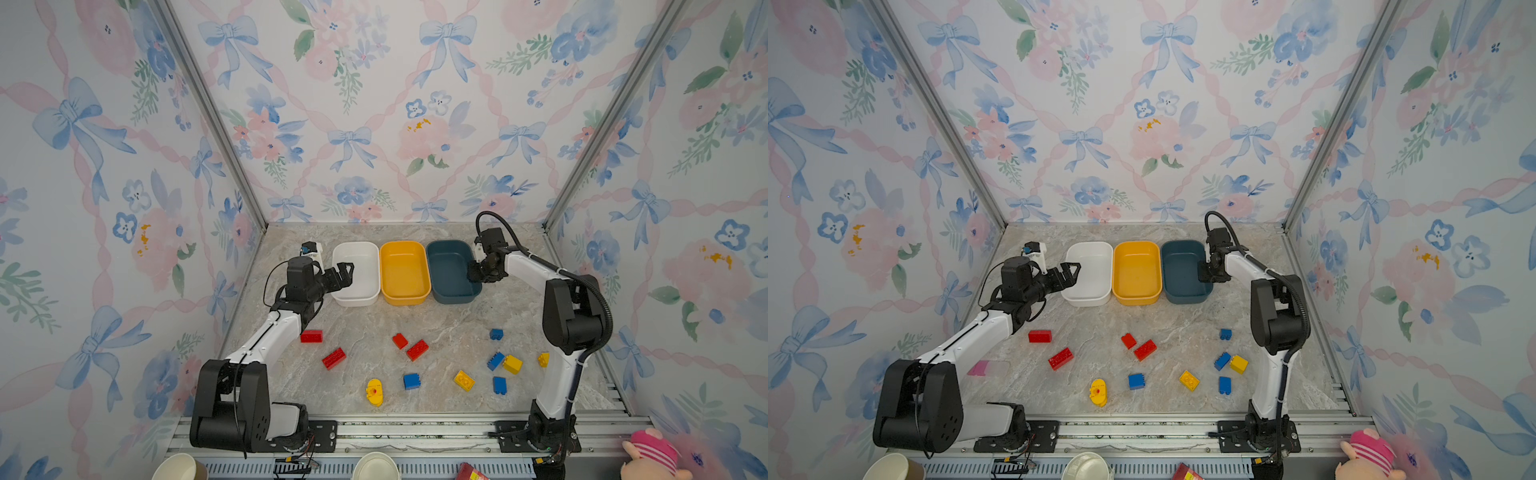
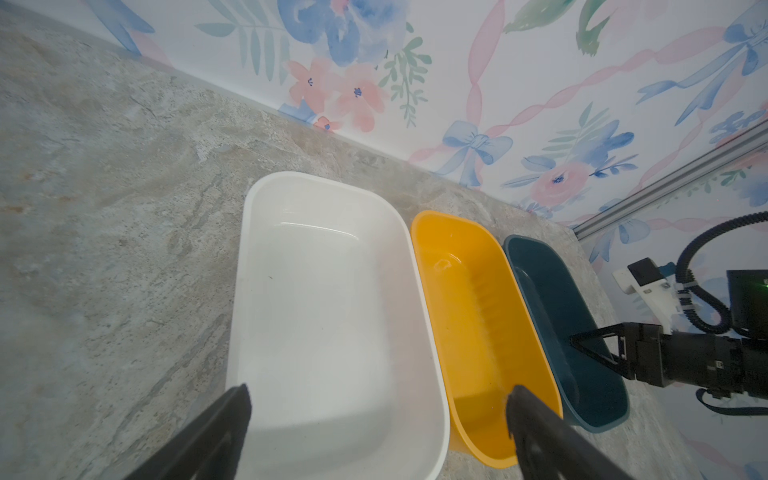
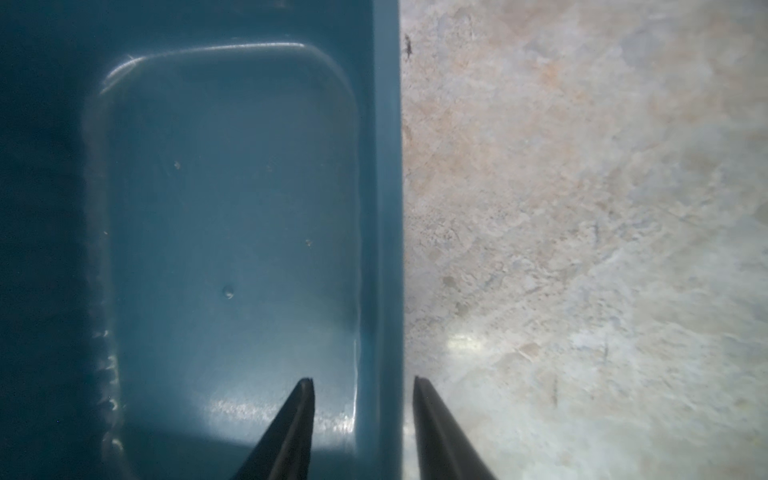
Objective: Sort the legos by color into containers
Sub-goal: 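Move the right gripper down over the blue brick nearest the teal bin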
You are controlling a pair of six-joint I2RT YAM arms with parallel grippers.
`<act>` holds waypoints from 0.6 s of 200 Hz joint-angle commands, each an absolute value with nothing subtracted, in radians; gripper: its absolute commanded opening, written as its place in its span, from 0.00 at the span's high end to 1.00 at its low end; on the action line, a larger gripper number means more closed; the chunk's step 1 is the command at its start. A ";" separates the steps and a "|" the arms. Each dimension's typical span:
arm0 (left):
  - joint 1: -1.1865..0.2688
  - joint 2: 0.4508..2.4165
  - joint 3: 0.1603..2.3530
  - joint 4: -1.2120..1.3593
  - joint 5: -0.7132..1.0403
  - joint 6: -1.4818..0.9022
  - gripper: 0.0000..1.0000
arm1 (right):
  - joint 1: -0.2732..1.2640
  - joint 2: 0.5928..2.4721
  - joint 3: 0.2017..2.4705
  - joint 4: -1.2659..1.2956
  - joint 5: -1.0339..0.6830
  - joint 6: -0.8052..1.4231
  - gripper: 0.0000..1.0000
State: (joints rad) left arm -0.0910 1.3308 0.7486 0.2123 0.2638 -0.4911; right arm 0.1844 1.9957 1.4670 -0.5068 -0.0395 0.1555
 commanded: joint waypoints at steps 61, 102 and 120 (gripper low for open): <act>-0.089 1.287 0.753 0.221 0.284 -0.474 0.02 | 0.152 1.730 1.322 -0.638 -0.081 0.254 0.28; -0.092 1.257 0.712 0.221 0.290 -0.482 0.02 | 0.149 1.556 1.154 -0.711 -0.061 0.282 0.22; -0.092 1.232 0.690 0.221 0.293 -0.482 0.02 | 0.147 1.487 1.080 -0.729 -0.055 0.297 0.21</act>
State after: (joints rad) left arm -0.0910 1.2716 0.7231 0.2142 0.2726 -0.4915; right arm 0.1558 1.5650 1.1603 -0.6479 -0.0689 0.2626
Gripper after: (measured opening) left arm 0.979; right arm 0.789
